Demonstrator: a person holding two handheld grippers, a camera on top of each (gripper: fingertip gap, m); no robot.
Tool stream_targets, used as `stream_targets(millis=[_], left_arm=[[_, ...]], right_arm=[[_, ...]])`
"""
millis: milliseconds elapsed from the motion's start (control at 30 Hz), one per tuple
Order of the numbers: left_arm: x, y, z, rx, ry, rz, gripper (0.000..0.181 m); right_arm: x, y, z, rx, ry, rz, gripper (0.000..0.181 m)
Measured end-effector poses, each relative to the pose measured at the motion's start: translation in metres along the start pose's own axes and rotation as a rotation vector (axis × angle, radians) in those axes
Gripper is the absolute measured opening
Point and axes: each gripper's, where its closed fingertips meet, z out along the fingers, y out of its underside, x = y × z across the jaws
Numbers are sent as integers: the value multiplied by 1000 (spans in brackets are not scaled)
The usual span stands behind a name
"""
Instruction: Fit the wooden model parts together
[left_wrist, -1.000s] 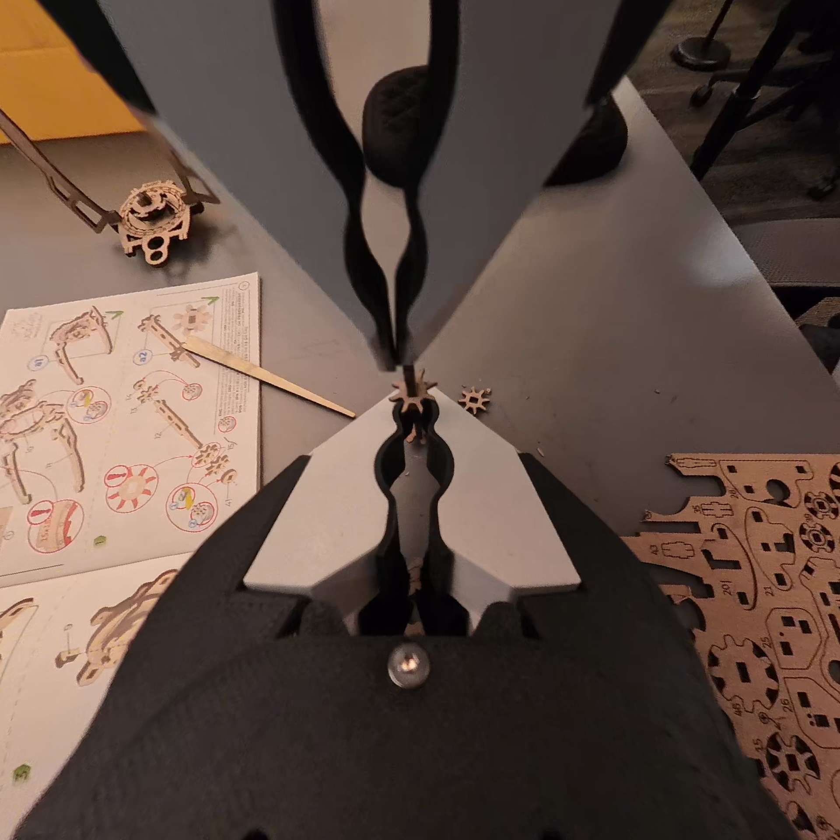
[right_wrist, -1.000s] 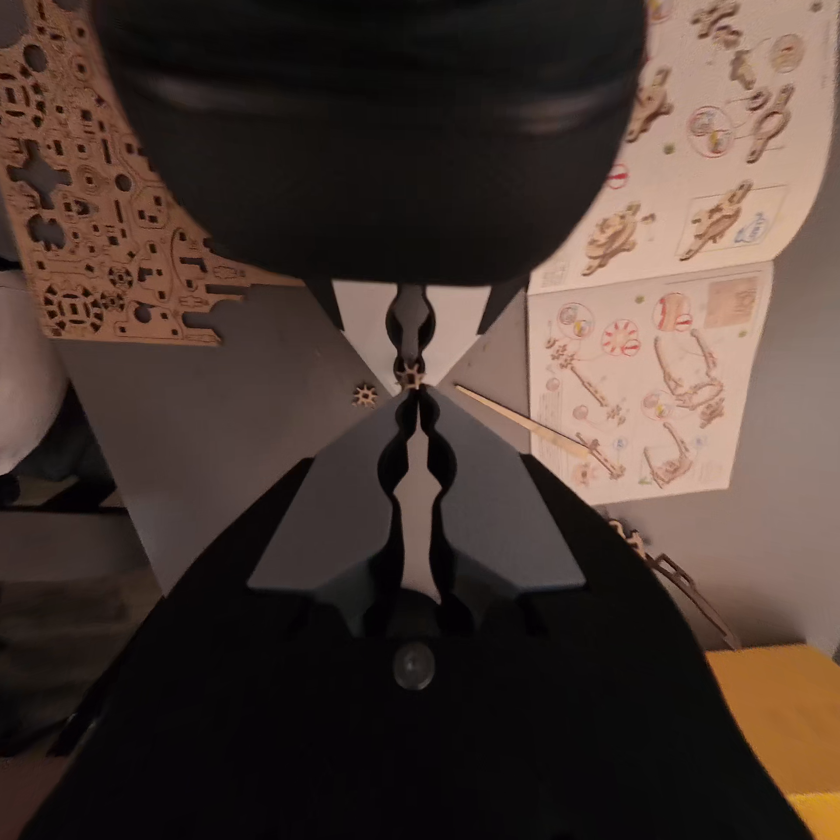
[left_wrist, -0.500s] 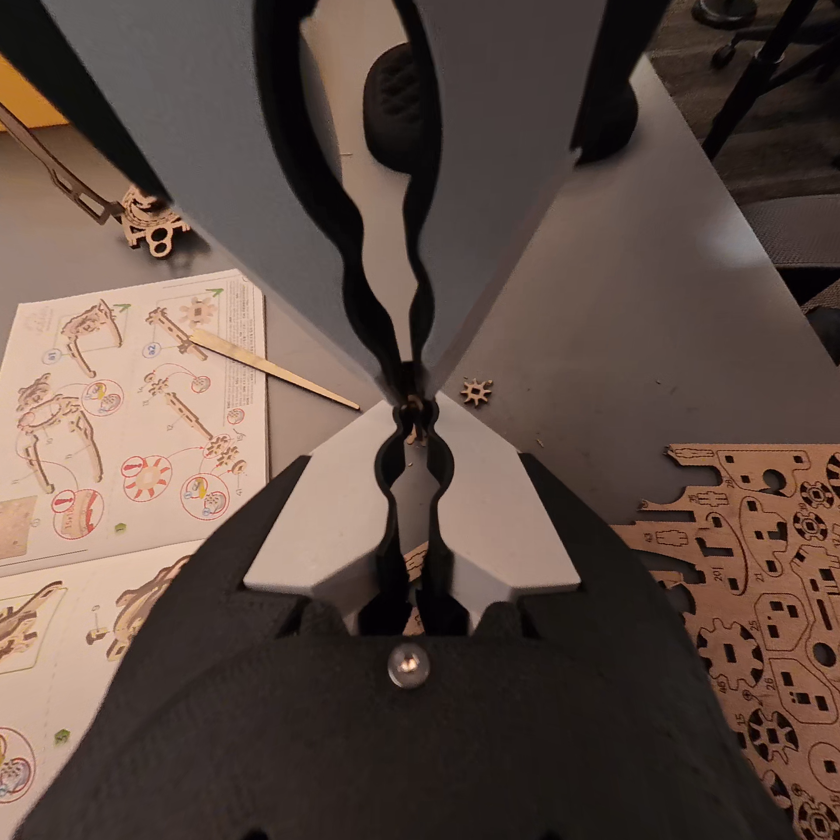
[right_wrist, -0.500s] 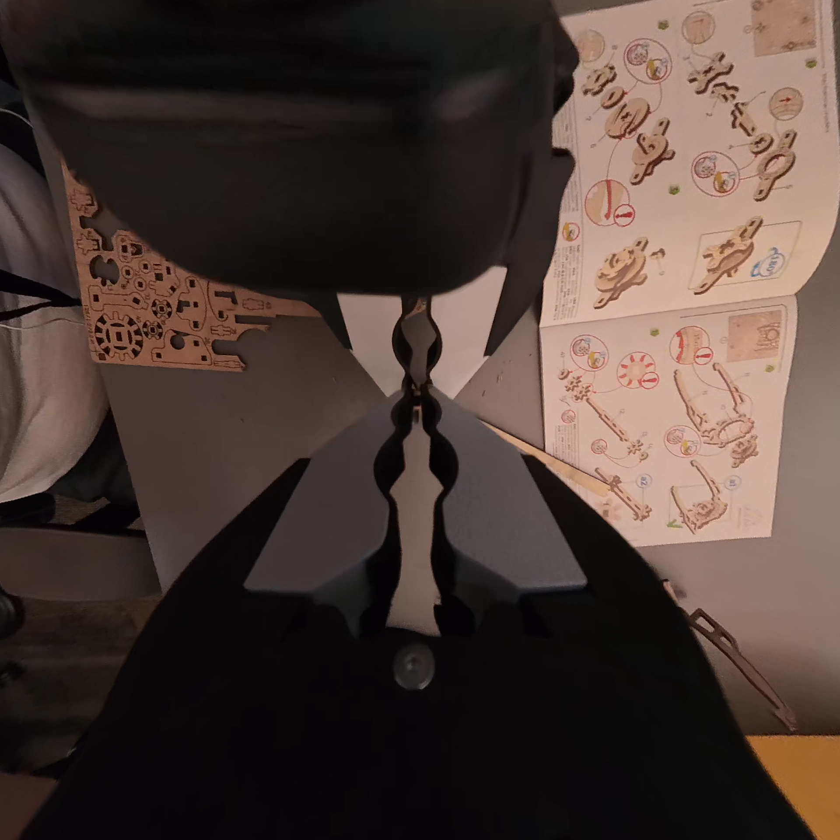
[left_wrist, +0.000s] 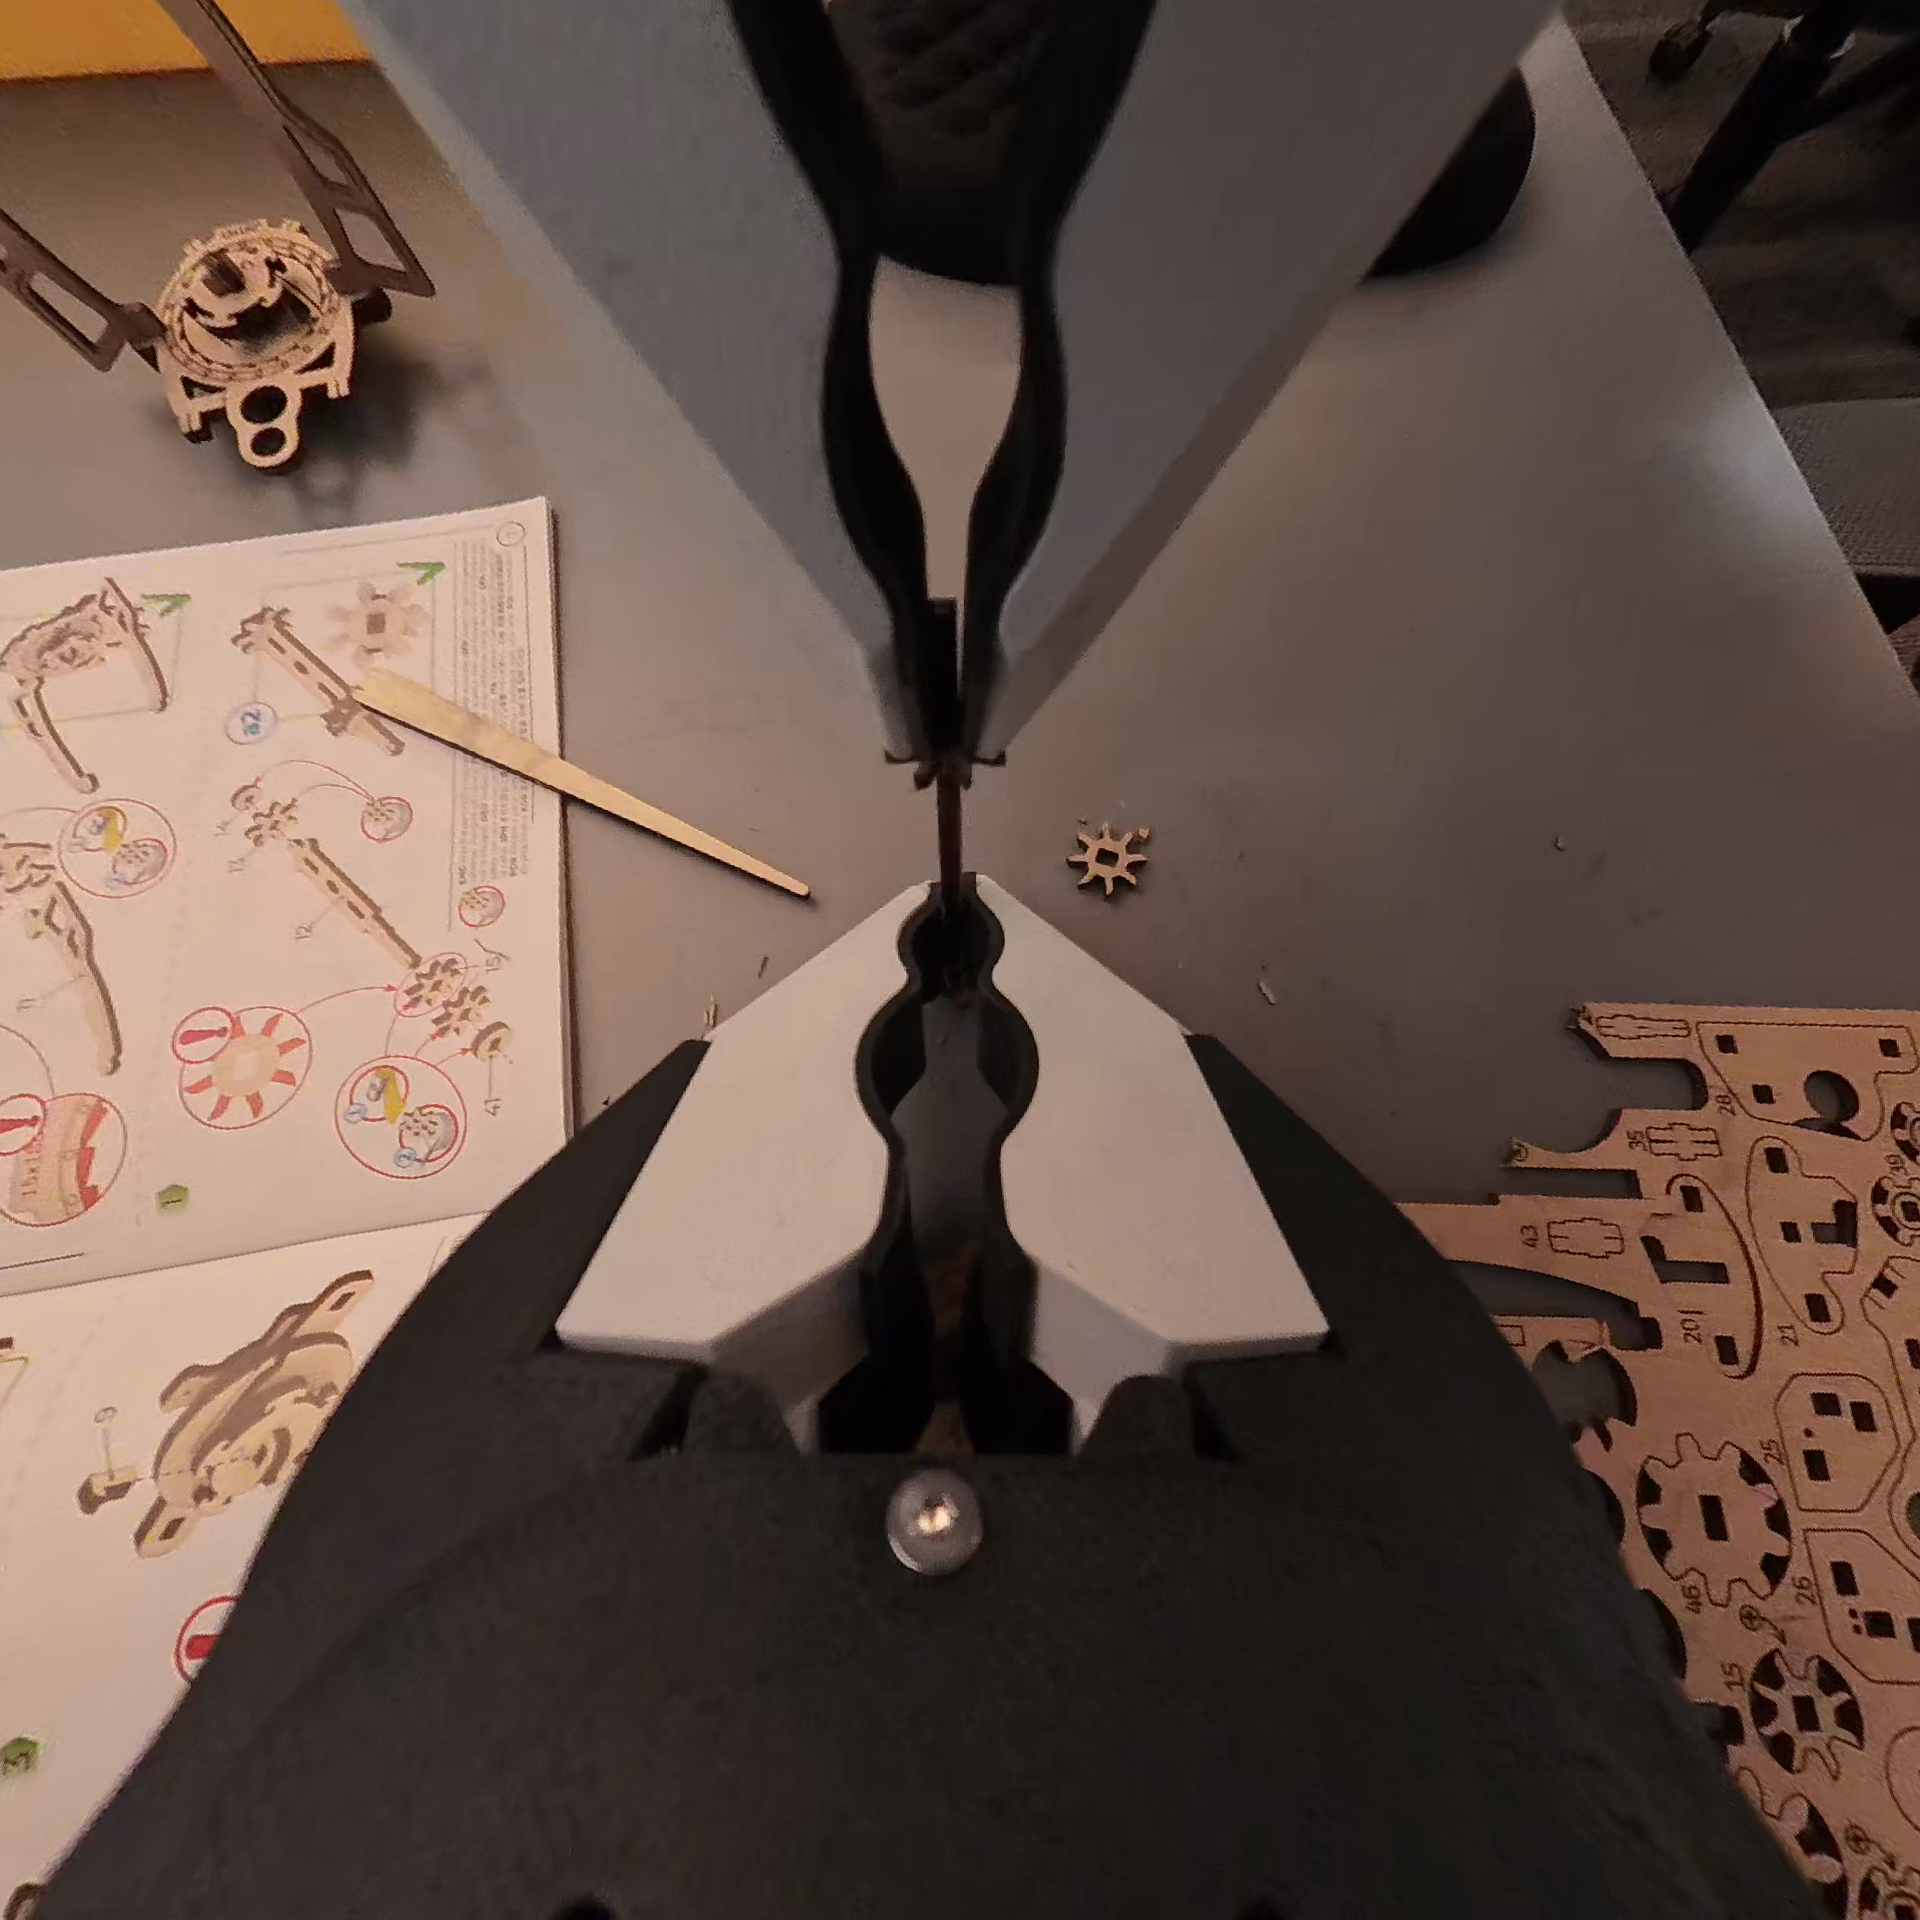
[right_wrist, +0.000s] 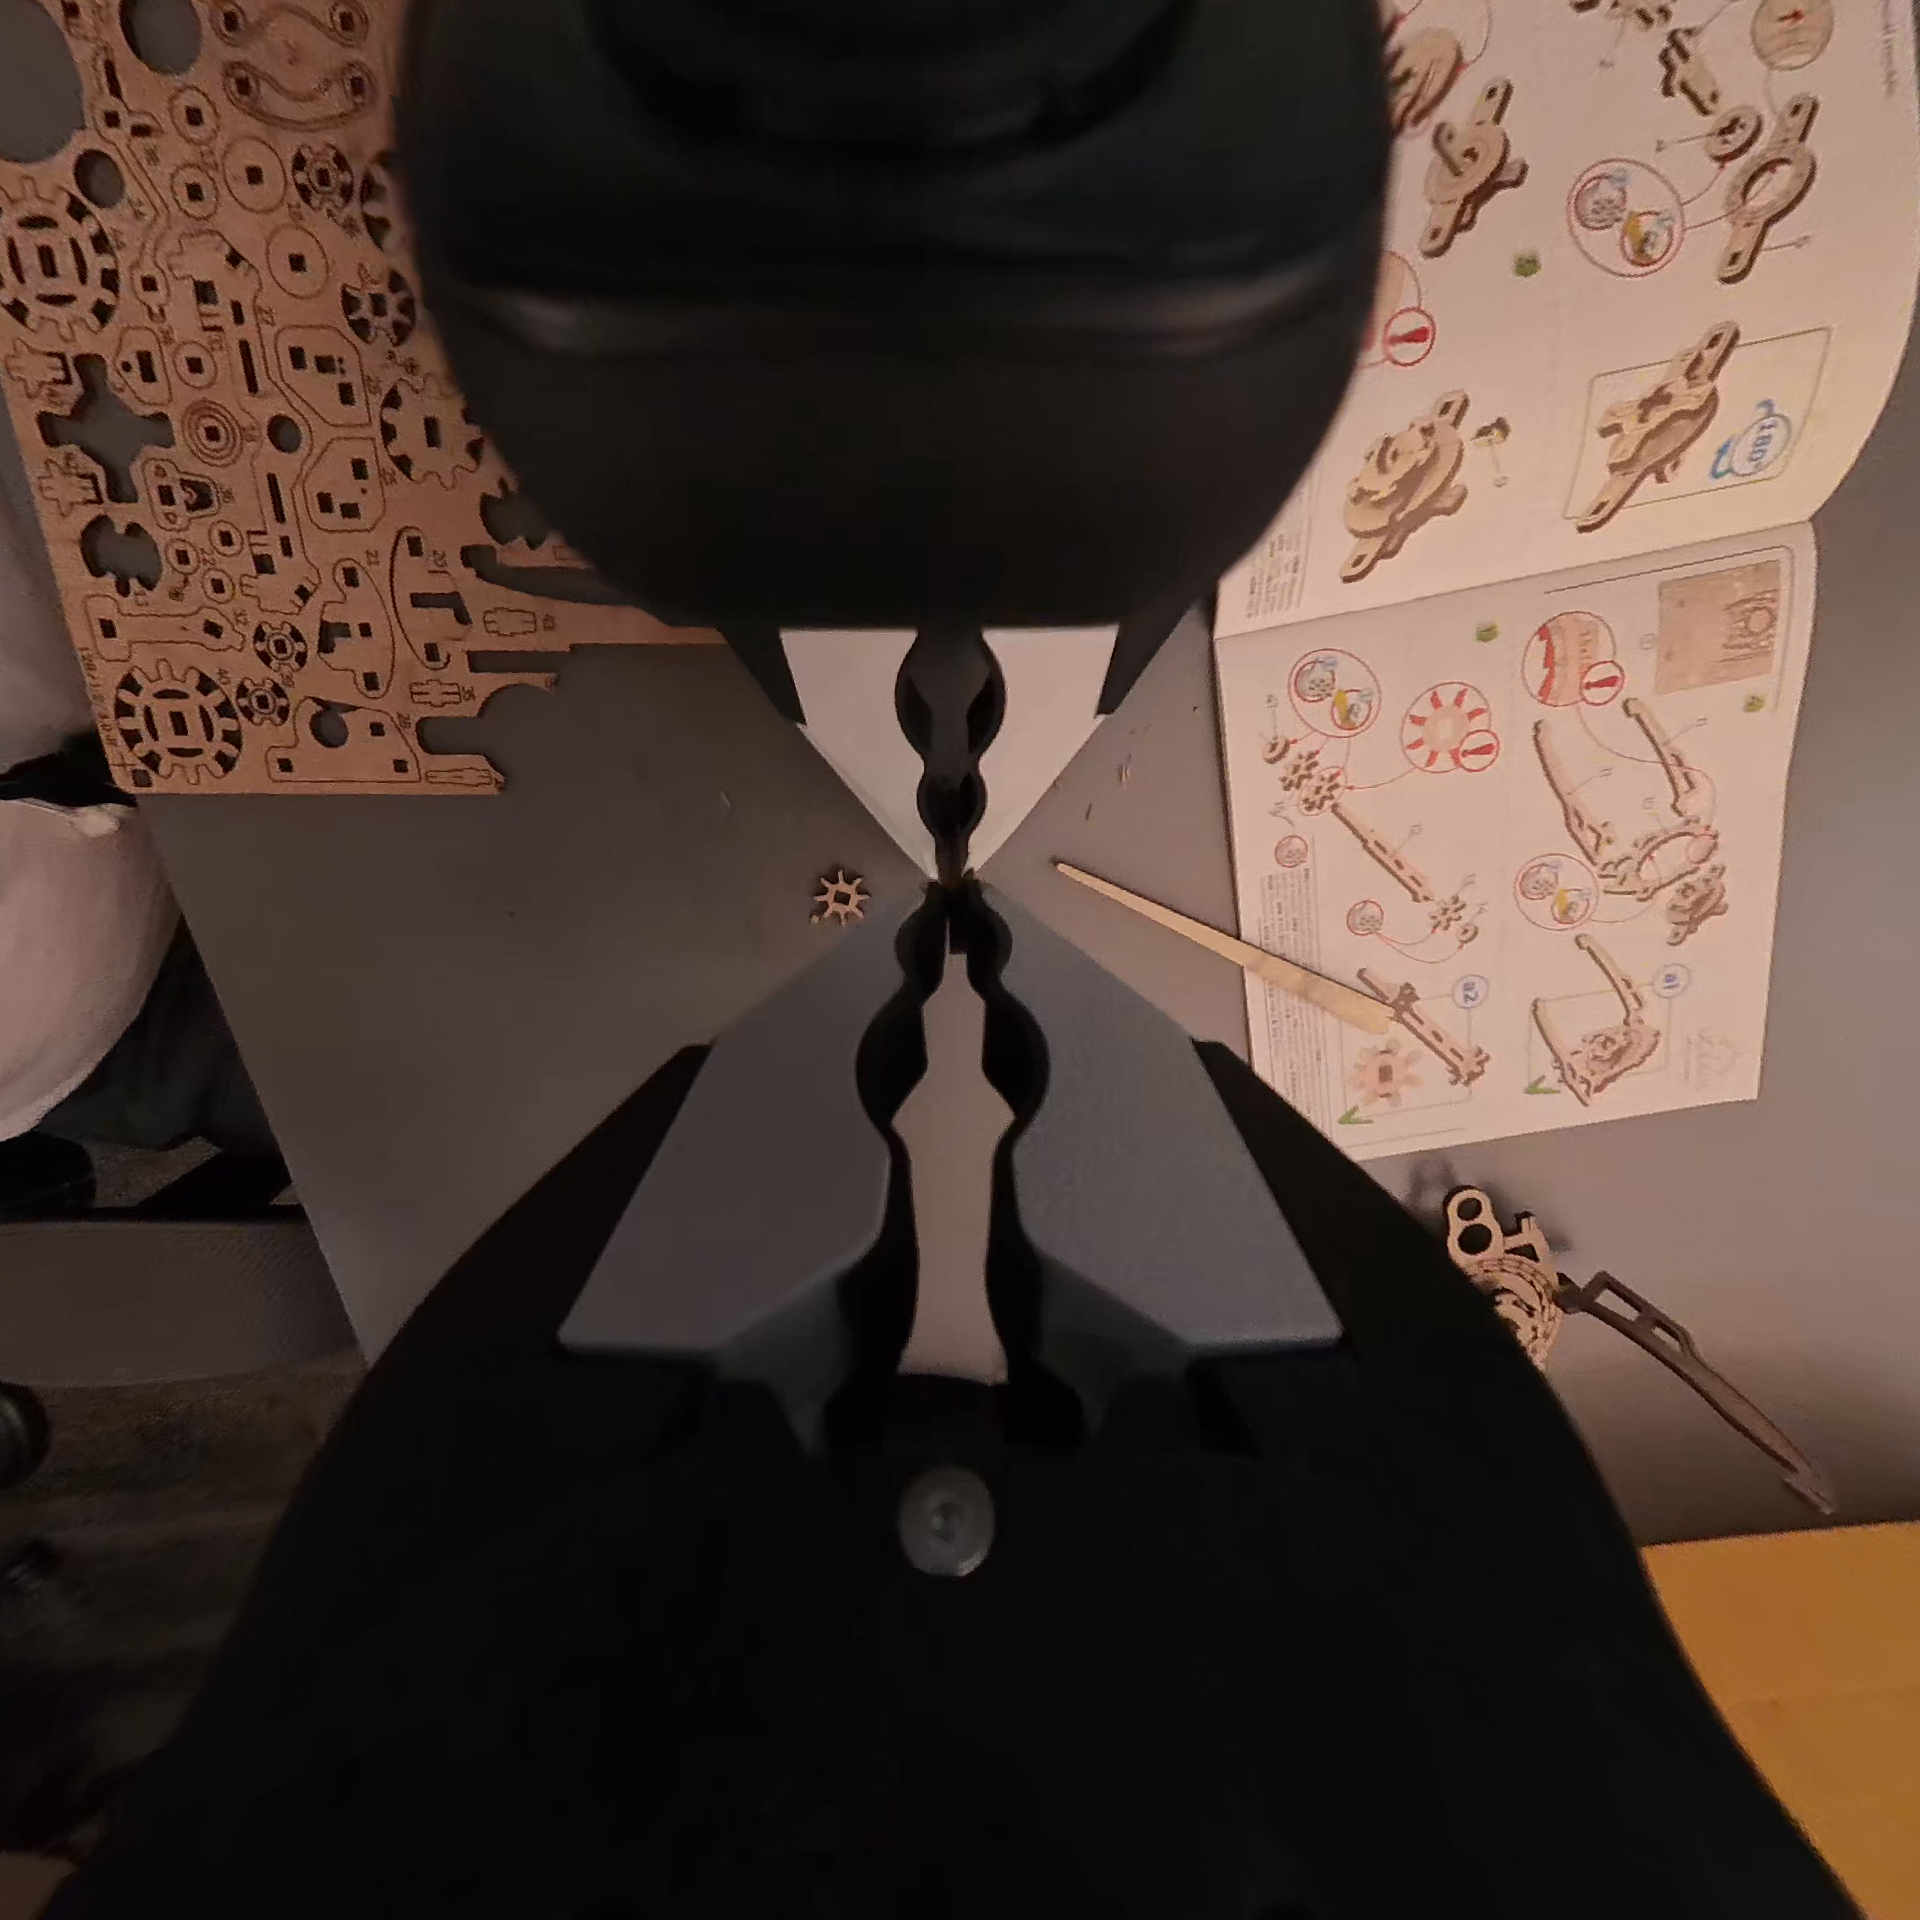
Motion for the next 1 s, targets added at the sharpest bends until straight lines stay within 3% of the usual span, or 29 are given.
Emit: stream_targets(millis=[33, 633, 867, 933, 1000], left_arm=[[0, 0, 0, 0, 0, 3, 0], [3, 1, 0, -2, 12, 19, 0], [4, 1, 0, -3, 21, 23, 0], [6, 2, 0, -10, 25, 33, 0], [6, 2, 0, -9, 25, 36, 0]], right_arm=[[0, 0, 0, -5, 5, -5, 2], [-1, 5, 1, -65, 16, -21, 3], [-8, -6, 2, -7, -15, -34, 0], [-9, 9, 15, -100, -32, -21, 0], [-9, 6, 7, -81, -12, -25, 0]])
